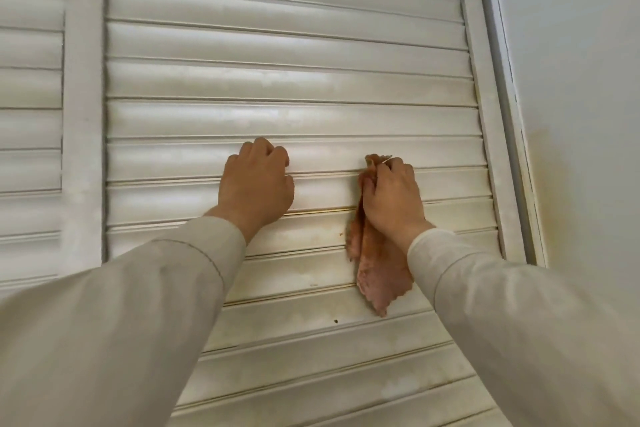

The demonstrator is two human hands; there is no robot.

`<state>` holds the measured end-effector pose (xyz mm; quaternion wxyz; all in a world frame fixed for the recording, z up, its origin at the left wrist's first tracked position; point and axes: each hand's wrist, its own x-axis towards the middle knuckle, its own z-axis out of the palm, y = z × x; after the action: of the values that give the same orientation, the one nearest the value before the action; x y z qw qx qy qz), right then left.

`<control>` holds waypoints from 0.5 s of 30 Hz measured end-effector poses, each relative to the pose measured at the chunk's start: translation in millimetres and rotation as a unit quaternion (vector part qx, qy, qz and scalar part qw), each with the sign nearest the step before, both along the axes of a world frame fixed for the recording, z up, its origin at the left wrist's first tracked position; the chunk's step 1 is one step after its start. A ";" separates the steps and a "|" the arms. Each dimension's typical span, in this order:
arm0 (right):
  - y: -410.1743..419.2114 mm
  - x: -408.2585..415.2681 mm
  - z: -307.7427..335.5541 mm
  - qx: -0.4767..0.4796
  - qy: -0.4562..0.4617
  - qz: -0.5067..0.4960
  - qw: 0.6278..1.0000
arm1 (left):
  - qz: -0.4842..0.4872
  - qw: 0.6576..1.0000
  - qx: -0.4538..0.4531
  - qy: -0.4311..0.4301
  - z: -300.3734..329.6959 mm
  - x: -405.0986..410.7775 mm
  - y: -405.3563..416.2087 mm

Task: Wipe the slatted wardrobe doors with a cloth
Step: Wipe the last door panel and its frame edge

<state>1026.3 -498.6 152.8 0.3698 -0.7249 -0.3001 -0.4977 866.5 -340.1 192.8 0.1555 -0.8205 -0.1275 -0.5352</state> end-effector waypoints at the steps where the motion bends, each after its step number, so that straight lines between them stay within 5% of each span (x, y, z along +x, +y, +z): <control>1: 7.8 -9.2 -0.2 -0.004 -0.014 0.007 1.000 | 0.017 1.000 -0.005 -0.007 -0.8 -9.1 8.6; 9: 74.0 -71.6 -2.8 -0.058 -0.111 0.004 0.992 | 0.065 0.996 0.021 0.049 -15.8 -41.1 44.0; 15: 65.7 -62.5 22.5 0.042 0.092 0.137 0.985 | 0.034 0.999 -0.002 0.011 -14.2 -31.7 49.1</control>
<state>963.9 -433.0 175.3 0.4908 -0.7037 -0.3395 -0.3856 834.8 -291.0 178.5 0.1729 -0.8220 -0.1544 -0.5201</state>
